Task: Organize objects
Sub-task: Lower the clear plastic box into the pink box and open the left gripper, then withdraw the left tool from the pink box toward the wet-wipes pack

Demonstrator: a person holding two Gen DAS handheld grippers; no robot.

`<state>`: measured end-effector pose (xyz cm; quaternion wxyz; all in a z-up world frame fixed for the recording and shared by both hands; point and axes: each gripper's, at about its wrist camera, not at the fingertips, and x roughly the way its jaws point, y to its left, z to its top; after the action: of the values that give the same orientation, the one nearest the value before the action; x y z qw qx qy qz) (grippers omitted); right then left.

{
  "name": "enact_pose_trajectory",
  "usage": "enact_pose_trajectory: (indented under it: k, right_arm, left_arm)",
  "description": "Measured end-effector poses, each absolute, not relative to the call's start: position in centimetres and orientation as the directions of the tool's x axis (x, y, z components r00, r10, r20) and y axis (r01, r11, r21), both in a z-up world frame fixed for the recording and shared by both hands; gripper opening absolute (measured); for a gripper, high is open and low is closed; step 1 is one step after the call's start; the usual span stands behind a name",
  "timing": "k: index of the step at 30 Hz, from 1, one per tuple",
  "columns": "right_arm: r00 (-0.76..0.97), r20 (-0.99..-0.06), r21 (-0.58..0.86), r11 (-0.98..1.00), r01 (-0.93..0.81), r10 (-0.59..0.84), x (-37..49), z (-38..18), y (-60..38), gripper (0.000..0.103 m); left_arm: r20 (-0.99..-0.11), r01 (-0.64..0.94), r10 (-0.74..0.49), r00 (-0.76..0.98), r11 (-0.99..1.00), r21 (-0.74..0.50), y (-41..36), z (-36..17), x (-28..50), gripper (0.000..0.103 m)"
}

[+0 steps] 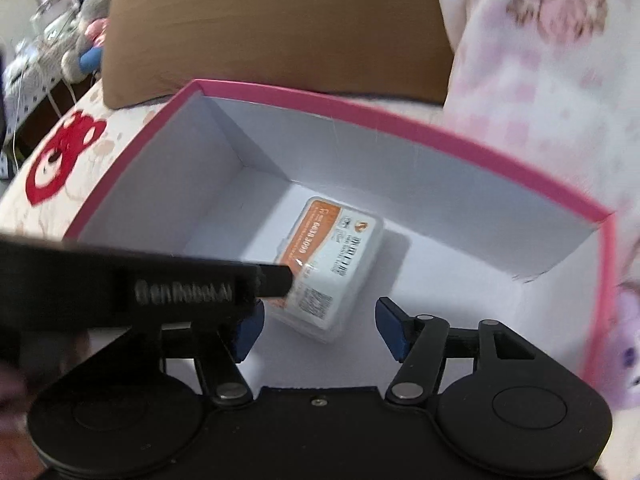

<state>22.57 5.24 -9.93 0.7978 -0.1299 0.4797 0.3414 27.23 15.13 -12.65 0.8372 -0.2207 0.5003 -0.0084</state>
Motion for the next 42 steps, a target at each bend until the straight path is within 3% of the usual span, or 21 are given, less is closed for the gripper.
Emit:
enact_pose_trajectory:
  k: [3,14,18,31,38,42]
  right_arm:
    - [0.324,-0.844,0.110,0.730,-0.674,0.426,21.5,-8.5,3.6,0.066]
    - [0.382,-0.799,0.101,0.730,-0.676,0.465,17.3,-3.0,-1.2,0.066]
    - [0.412,-0.779,0.083,0.729,-0.680,0.473,15.6,-0.9,-1.9,0.066]
    - [0.411,-0.760,0.090,0.707,-0.701,0.504,10.0,4.8,-6.2,0.067]
    - [0.425,-0.739,0.083,0.697,-0.712,0.522,7.0,7.0,-9.4,0.082]
    - [0.436,-0.734,0.084,0.707,-0.702,0.521,5.9,7.7,-11.4,0.082]
  left_arm:
    - [-0.821,-0.192,-0.235,0.520,0.905,-0.381,15.0,-11.5,26.5,0.040]
    - [-0.832,-0.210,-0.233,0.504,0.901,-0.379,13.5,-7.6,22.3,0.049]
    - [-0.824,-0.169,-0.212,0.525,0.923,-0.345,12.3,-5.6,20.2,0.061]
    - [-0.829,-0.054,-0.152,0.538,0.975,-0.214,9.6,2.7,14.2,0.067]
    - [-0.828,0.012,-0.159,0.538,0.983,-0.181,8.3,5.5,10.6,0.071]
    - [-0.833,0.066,-0.181,0.523,0.983,-0.172,7.2,6.5,9.1,0.075]
